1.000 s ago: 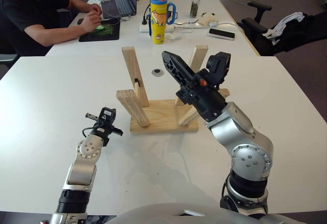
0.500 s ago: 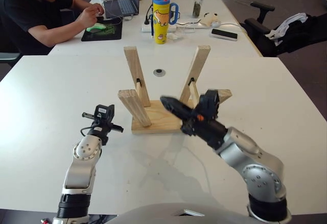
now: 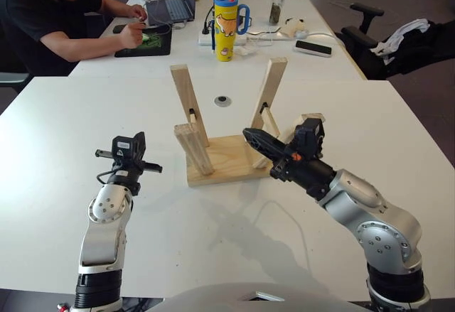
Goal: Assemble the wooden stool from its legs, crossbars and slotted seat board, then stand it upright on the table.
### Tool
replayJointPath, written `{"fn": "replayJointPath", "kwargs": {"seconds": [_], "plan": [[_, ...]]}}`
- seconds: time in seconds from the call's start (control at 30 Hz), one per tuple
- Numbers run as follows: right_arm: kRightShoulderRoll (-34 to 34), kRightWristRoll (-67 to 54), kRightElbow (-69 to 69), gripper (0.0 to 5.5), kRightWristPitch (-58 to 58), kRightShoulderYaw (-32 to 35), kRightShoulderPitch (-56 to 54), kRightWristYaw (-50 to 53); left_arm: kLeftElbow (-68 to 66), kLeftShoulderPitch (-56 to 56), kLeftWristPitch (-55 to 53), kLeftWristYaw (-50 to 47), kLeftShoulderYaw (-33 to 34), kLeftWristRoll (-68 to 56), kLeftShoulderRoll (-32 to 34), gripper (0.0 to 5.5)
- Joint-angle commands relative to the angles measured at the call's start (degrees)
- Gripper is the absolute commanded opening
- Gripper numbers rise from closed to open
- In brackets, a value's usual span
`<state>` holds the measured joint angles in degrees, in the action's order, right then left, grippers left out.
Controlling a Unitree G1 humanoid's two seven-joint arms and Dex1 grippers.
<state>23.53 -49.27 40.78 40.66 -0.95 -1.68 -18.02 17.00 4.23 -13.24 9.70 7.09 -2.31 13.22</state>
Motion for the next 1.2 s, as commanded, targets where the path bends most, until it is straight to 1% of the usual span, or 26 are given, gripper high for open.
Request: {"fn": "replayJointPath", "kwargs": {"seconds": [0.03, 0.07, 0.2, 0.37, 0.47, 0.73, 0.83, 0.97, 1.07, 1.2], "plan": [[1.28, 2.69, -0.51, 0.01, -1.16, -1.86, 4.00, -2.76, 0.34, -0.02, -0.12, 0.17, 0.13, -0.49, 0.10, 0.00], [1.33, 3.05, -0.55, 0.01, -1.35, -1.99, 4.25, -3.10, 0.33, 0.00, -0.12, 0.17, 0.13, -0.48, 0.10, 0.00], [4.50, 9.61, -6.37, 0.01, -2.43, -4.61, 11.62, -5.53, 0.96, 0.10, -1.01, 0.16, -0.34, -0.30, 0.04, 0.00], [4.68, 15.79, -14.29, 0.01, -6.13, -2.03, 14.39, -4.96, 1.62, 1.53, -1.57, 0.20, -0.90, -0.08, -0.13, 0.00], [4.47, 18.46, -15.88, 0.01, -7.80, -1.45, 14.21, -5.22, 1.80, 2.14, -1.78, 0.31, -0.93, -0.10, -0.04, 0.00], [2.18, 24.30, -21.17, 0.01, -10.99, 1.61, 13.09, -1.93, 2.23, 3.21, -2.39, 0.93, -2.19, -0.06, 0.01, 0.00], [0.89, 25.86, -23.40, 0.01, -12.03, 1.59, 11.02, -1.24, 2.44, 4.52, -4.37, 1.43, -3.94, 0.74, 0.28, 0.00], [0.03, 27.26, -24.44, 0.01, -12.47, 1.22, 9.88, -1.50, 2.77, 5.12, -5.27, 1.16, -4.42, 1.10, 0.40, 0.00], [-1.74, 28.92, -26.60, 0.01, -13.59, 0.34, 7.92, -0.49, 1.07, 5.65, -8.19, 2.84, -7.07, 2.31, 1.76, 0.00], [-2.92, 30.86, -29.82, 0.01, -14.68, -0.07, 5.33, -0.63, 0.98, 6.07, -10.58, 3.74, -8.29, 2.42, 2.30, 0.00]]}}
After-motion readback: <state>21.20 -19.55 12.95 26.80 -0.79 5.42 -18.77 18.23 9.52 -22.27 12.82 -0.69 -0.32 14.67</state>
